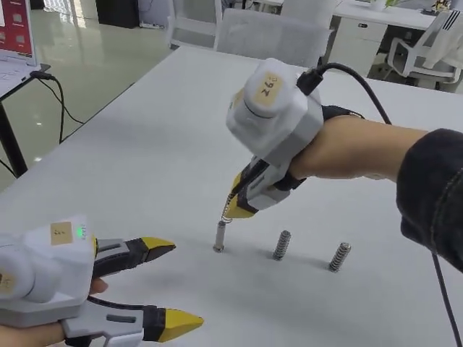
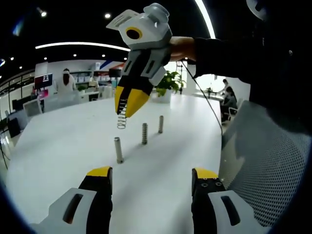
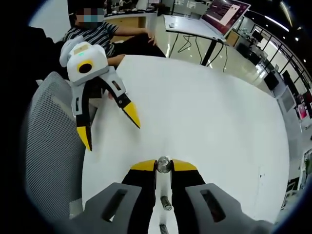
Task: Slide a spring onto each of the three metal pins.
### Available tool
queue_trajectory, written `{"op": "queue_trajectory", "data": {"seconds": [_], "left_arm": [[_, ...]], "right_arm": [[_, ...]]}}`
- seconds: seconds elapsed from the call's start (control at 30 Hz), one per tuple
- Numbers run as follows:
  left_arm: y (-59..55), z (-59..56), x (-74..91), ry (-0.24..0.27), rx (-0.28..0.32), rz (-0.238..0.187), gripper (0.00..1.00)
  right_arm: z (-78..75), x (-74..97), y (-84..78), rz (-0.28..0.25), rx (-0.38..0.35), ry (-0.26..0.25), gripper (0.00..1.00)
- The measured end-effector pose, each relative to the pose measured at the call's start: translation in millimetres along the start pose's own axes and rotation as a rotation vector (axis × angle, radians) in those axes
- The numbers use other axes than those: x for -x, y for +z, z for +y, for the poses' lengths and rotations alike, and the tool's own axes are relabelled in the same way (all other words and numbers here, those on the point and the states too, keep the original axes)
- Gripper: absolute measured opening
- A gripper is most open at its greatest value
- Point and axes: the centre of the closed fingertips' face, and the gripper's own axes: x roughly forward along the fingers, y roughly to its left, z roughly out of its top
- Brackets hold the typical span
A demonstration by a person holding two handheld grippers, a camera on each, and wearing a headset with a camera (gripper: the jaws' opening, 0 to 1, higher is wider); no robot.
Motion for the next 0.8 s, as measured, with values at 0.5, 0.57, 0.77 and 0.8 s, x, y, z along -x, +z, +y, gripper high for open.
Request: {"op": "queue_trajectory", "data": {"seconds": [0.5,0.57,0.77,0.8], "left_arm": [[-4.1,2.4,1.7,0.004,0.005,0.005,0.6],[-4.5,3.1,2.5,0.004,0.006,0.004,0.6],[-5.6,5.0,3.7,0.006,0.008,0.003,0.59],[-6.0,5.1,3.7,0.005,0.007,0.004,0.59]], "right_arm": [[-4.4,-16.8,-5.7,0.021,-0.024,0.021,0.08],[-4.8,-19.3,-7.0,0.025,-0.023,0.022,0.08],[-5.5,-23.6,-8.4,0.032,-0.032,0.028,0.08],[-6.0,-24.4,-8.9,0.033,-0.033,0.028,0.08]]}}
